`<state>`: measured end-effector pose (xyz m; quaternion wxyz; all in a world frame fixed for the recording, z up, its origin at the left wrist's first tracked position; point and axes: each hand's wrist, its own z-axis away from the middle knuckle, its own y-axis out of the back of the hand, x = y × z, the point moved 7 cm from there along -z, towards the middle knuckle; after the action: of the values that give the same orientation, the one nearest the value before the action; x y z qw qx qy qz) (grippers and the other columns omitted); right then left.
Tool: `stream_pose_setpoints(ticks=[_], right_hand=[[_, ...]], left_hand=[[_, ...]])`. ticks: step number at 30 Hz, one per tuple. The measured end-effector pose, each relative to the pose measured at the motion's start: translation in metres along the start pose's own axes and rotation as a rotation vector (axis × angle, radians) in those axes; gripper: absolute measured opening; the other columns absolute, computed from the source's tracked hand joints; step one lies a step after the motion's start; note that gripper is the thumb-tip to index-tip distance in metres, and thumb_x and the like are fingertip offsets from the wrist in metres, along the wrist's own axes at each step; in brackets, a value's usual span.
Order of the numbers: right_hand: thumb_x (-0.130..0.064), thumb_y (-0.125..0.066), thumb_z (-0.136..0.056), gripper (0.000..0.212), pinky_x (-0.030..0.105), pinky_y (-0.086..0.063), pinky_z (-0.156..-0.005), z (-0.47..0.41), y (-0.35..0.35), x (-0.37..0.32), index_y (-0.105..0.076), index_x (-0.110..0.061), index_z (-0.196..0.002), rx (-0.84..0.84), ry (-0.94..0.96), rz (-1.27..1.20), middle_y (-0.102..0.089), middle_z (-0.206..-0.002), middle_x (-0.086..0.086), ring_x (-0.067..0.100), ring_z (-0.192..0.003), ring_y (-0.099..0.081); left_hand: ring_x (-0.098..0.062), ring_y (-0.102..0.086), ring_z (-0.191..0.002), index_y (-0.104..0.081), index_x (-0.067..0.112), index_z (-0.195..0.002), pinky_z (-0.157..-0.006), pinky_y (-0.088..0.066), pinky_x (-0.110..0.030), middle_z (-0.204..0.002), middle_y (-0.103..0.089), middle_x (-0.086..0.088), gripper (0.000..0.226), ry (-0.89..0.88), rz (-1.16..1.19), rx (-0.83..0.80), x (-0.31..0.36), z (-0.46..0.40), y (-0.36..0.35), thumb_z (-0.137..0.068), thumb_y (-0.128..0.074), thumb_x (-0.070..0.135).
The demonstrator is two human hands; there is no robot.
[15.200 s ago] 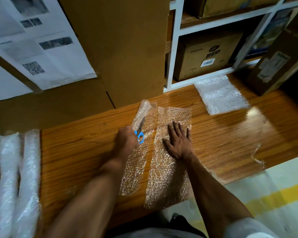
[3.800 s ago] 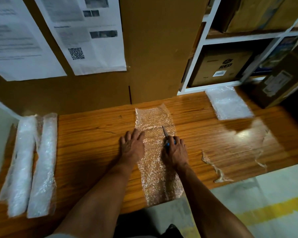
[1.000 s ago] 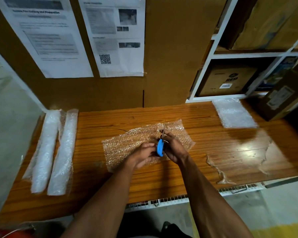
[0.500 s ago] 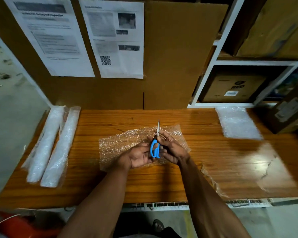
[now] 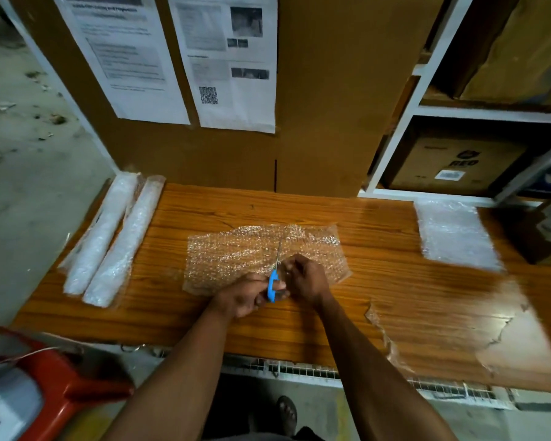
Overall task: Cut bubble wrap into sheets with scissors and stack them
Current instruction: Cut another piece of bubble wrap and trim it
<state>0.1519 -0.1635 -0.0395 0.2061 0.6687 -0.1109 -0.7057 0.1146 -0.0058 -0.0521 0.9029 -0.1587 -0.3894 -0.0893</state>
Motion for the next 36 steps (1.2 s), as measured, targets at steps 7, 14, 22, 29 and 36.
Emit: stream_pose_setpoints(ticks=[7, 14, 22, 29, 36], right_hand=[[-0.039, -0.064, -0.097, 0.036, 0.035, -0.052, -0.087, 0.023, -0.017, 0.027, -0.063, -0.022, -0.128, -0.147, 0.097, 0.743, -0.057, -0.129, 0.011, 0.032, -0.109, -0.06], [-0.045, -0.046, -0.108, 0.033, 0.046, -0.053, -0.094, 0.032, -0.027, 0.019, -0.052, -0.027, -0.134, -0.073, -0.014, 0.881, -0.049, -0.133, 0.008, 0.029, -0.122, -0.049], [-0.034, -0.041, -0.109, 0.031, 0.046, -0.048, -0.1, 0.049, -0.028, 0.012, -0.049, -0.02, -0.136, 0.033, -0.158, 1.008, -0.051, -0.135, 0.012, 0.03, -0.122, -0.051], [-0.023, -0.056, -0.104, 0.04, 0.043, -0.042, -0.109, 0.059, -0.053, 0.009, -0.045, -0.015, -0.141, -0.043, -0.089, 1.016, -0.049, -0.141, 0.011, 0.027, -0.126, -0.049], [-0.021, -0.056, -0.104, 0.037, 0.043, -0.049, -0.103, 0.071, -0.069, -0.006, -0.046, -0.012, -0.138, 0.019, -0.187, 0.884, -0.052, -0.136, 0.013, 0.029, -0.12, -0.053]], left_hand=[[-0.016, -0.077, -0.086, -0.069, 0.005, -0.101, -0.038, -0.036, -0.013, -0.118, -0.074, -0.022, 0.005, 0.177, -0.034, -0.04, -0.043, 0.029, 0.022, -0.097, -0.069, 0.006], [-0.013, -0.077, -0.091, -0.069, -0.001, -0.113, -0.041, -0.041, -0.013, -0.115, -0.076, -0.017, 0.021, 0.272, -0.084, -0.114, -0.054, 0.037, 0.033, -0.1, -0.065, 0.015], [-0.011, -0.077, -0.083, -0.067, -0.006, -0.114, -0.04, -0.042, -0.012, -0.111, -0.076, -0.018, 0.021, 0.319, -0.176, -0.152, -0.053, 0.058, 0.041, -0.104, -0.059, 0.012], [-0.013, -0.074, -0.101, -0.071, 0.007, -0.108, -0.05, -0.041, -0.012, -0.115, -0.076, -0.011, 0.014, 0.385, -0.262, -0.215, -0.059, 0.072, 0.056, -0.102, -0.061, 0.015], [-0.011, -0.074, -0.101, -0.071, 0.011, -0.106, -0.052, -0.043, -0.014, -0.117, -0.076, -0.012, 0.014, 0.453, -0.269, -0.239, -0.07, 0.085, 0.08, -0.102, -0.062, 0.022]])
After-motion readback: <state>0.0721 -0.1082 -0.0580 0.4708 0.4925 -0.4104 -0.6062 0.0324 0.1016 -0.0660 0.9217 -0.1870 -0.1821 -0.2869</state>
